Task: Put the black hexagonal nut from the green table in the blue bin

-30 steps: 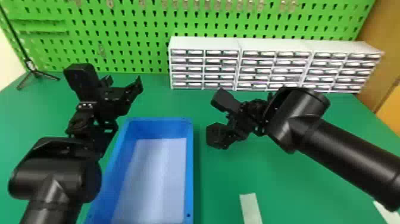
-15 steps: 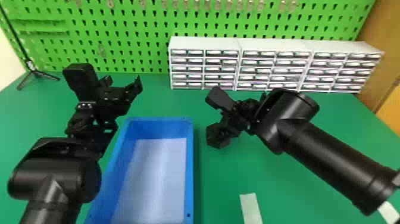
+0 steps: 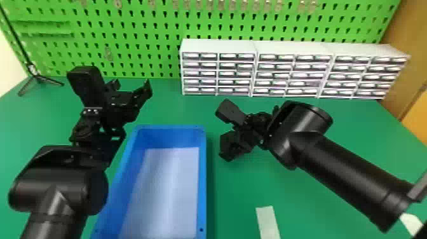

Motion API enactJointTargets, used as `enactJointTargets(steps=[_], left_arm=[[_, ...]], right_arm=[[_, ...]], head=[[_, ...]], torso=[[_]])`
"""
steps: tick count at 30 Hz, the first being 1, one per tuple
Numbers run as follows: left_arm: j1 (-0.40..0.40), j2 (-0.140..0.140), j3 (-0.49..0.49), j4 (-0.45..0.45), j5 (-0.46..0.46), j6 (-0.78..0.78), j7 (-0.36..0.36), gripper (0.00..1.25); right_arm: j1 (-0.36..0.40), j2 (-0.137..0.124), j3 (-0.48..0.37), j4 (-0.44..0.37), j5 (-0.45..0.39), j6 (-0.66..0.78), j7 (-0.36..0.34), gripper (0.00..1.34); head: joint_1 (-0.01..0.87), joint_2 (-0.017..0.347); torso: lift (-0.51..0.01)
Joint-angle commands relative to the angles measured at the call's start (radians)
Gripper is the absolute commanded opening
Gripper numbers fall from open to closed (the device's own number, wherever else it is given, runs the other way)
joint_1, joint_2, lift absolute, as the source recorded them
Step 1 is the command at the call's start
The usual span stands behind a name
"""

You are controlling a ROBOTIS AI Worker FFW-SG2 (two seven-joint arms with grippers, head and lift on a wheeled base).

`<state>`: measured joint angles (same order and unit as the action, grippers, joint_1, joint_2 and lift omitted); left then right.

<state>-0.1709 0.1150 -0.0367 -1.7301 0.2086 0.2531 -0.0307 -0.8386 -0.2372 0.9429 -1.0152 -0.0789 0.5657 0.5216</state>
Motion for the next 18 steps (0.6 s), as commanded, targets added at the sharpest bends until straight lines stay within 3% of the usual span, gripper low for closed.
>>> enactJointTargets(steps=[1,11,18], left_arm=[[-0.001,0.000,0.000,0.001,0.000,0.000,0.000,0.86],[-0.001,0.000,0.001,0.000,-0.002,-0.001,0.000,0.85],[-0.002,0.000,0.001,0.001,-0.002,-0.005,0.000,0.85]], right_arm=[[0.007,0.016,-0.009,0.032,0.007,-0.012,-0.003,1.22],[0.019,0.052,-0.018,0.101,0.018,-0.053,-0.020,1.22],[0.024,0.056,-0.010,0.122,0.007,-0.067,-0.023,1.21]], head=[[0.686,0.028],[0.686,0.028],[0.686,0.028]], torso=[[-0.096],[-0.096],[-0.096]])
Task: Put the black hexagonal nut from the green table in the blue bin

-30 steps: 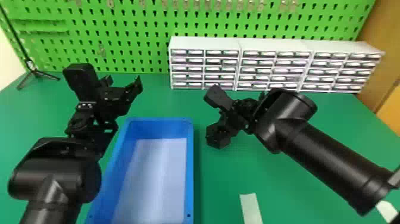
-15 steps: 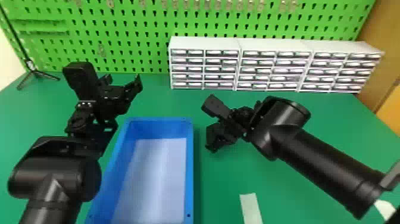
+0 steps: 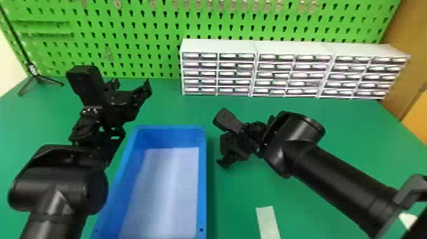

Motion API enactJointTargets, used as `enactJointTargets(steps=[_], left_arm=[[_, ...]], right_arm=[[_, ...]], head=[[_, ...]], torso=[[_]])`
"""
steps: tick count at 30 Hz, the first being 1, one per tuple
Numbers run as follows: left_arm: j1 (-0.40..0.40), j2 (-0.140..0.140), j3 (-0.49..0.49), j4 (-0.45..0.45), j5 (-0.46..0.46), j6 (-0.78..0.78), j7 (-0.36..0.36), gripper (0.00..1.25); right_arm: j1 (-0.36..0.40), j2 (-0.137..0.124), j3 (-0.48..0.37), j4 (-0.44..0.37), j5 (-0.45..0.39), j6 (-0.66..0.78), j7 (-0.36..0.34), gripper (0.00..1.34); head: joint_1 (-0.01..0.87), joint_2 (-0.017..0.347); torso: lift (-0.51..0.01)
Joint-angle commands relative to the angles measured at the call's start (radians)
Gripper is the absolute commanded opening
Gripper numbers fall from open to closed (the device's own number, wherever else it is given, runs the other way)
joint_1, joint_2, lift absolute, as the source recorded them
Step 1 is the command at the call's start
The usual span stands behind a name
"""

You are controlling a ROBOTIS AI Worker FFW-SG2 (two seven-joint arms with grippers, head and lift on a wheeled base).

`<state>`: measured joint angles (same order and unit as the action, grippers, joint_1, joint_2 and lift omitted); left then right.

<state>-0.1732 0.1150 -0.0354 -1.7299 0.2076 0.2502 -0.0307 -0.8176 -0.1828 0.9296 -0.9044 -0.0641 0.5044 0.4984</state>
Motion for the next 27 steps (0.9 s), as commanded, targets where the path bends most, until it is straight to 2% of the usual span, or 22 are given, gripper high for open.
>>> enactJointTargets(steps=[1,15,27], left_arm=[[0.000,-0.002,0.002,0.000,0.001,-0.002,0.000,0.85],[-0.003,-0.002,0.000,0.000,0.001,-0.008,0.000,0.85],[-0.006,-0.002,0.002,0.001,0.003,-0.014,0.000,0.85]], right_arm=[[0.003,0.003,0.003,0.016,-0.010,-0.006,0.000,1.21],[0.000,0.002,0.014,0.039,-0.040,-0.017,0.000,1.21],[0.000,0.002,0.017,0.047,-0.057,-0.021,0.000,1.12]], head=[[0.686,0.028],[0.686,0.028],[0.686,0.028]], torso=[[-0.096],[-0.096],[-0.096]])
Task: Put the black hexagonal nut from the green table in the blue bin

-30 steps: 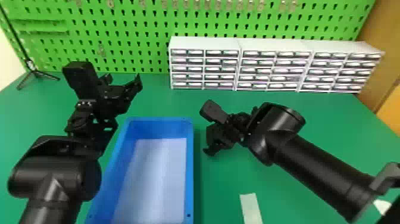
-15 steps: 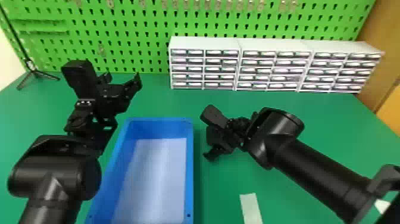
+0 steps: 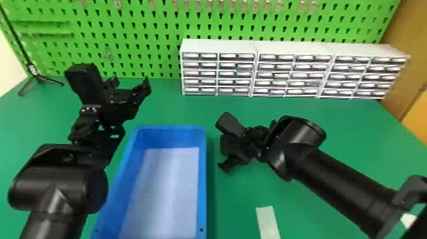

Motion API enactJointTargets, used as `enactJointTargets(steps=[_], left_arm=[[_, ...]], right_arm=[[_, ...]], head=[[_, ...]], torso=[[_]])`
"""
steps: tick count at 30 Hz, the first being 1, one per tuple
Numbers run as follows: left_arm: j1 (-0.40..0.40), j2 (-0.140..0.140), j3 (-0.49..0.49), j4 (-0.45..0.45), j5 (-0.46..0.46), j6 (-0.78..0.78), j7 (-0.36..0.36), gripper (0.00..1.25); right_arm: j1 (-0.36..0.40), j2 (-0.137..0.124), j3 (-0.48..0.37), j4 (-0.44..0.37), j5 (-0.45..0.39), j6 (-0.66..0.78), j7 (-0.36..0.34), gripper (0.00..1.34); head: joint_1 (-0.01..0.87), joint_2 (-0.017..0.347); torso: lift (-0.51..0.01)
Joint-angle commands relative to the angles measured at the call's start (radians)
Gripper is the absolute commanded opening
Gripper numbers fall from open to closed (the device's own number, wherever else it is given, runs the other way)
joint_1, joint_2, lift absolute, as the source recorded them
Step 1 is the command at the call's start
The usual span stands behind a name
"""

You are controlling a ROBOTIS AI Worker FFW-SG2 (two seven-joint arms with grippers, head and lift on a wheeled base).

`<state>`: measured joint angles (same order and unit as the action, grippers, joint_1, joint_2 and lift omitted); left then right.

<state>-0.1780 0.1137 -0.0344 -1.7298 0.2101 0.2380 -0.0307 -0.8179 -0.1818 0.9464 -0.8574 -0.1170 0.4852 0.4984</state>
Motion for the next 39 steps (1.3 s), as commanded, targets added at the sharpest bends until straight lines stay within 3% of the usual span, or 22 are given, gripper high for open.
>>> enactJointTargets(steps=[1,13,19,28,39], left_arm=[[-0.001,0.000,0.001,-0.001,0.000,-0.002,0.000,0.85],[0.000,0.001,0.005,-0.001,0.002,-0.006,0.000,0.84],[0.002,0.000,0.004,-0.001,0.002,-0.006,0.000,0.84],[0.005,0.001,0.007,-0.001,0.002,-0.006,0.000,0.84],[0.017,0.001,0.017,-0.007,0.002,-0.006,0.000,0.84]], right_arm=[[0.000,0.001,0.000,0.000,-0.007,-0.004,0.000,1.09],[0.002,-0.001,0.000,0.000,-0.015,-0.004,0.002,0.51],[0.006,-0.001,-0.002,-0.008,-0.013,-0.001,0.002,0.36],[0.009,-0.005,-0.023,-0.025,-0.001,0.015,0.002,0.34],[0.032,-0.053,-0.166,-0.227,0.088,0.179,0.095,0.34]], head=[[0.686,0.028],[0.686,0.028],[0.686,0.028],[0.686,0.028],[0.686,0.028]], torso=[[-0.096],[-0.096],[-0.096],[-0.096],[-0.096]])
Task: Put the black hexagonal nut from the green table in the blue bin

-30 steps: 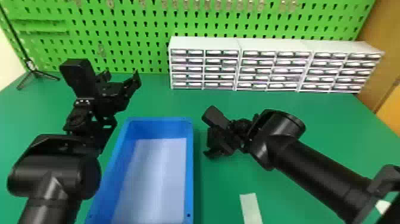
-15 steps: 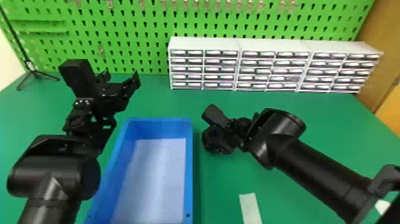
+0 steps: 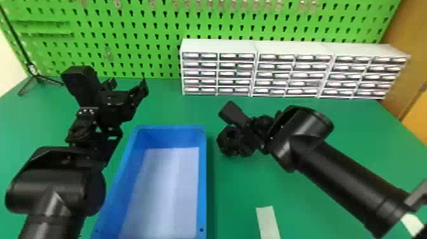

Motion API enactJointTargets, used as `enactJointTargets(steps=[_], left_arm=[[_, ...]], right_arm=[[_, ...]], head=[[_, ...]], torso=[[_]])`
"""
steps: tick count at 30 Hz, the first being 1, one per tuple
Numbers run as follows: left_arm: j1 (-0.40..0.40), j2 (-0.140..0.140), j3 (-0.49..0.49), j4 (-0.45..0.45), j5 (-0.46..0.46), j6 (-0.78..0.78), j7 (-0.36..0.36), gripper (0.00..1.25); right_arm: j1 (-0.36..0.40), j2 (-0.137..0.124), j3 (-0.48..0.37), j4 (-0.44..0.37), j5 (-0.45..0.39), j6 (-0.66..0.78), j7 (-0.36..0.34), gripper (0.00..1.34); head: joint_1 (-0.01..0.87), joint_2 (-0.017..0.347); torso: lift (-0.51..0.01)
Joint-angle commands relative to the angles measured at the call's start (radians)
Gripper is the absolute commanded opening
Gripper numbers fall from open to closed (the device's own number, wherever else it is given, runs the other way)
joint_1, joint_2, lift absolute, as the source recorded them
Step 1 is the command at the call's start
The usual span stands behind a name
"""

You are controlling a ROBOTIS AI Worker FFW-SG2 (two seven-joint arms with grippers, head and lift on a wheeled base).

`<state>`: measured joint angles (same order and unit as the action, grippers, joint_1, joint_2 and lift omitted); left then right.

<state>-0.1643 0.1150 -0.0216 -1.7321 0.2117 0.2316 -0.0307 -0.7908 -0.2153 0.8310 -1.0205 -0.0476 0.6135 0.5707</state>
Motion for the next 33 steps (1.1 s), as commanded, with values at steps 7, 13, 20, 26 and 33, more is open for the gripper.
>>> enactJointTargets(steps=[7,13,20,26,33], left_arm=[[0.005,0.000,0.005,-0.004,0.000,0.000,-0.002,0.84],[0.005,0.000,0.005,-0.004,0.000,0.000,-0.002,0.84],[0.008,0.000,0.005,-0.006,0.000,0.000,-0.002,0.84],[0.012,0.000,0.008,-0.007,0.000,0.000,-0.002,0.84],[0.014,0.002,0.012,-0.011,0.000,0.000,-0.002,0.84]], right_arm=[[0.005,-0.053,-0.148,-0.170,0.104,0.150,0.150,0.34],[0.004,-0.072,-0.243,-0.270,0.190,0.253,0.267,0.34],[0.004,-0.082,-0.308,-0.388,0.244,0.341,0.350,0.34],[0.010,-0.082,-0.314,-0.509,0.209,0.400,0.364,0.34],[0.018,-0.062,-0.303,-0.621,0.124,0.434,0.362,0.34]], head=[[0.686,0.028],[0.686,0.028],[0.686,0.028],[0.686,0.028],[0.686,0.028]], torso=[[-0.096],[-0.096],[-0.096],[-0.096],[-0.096]])
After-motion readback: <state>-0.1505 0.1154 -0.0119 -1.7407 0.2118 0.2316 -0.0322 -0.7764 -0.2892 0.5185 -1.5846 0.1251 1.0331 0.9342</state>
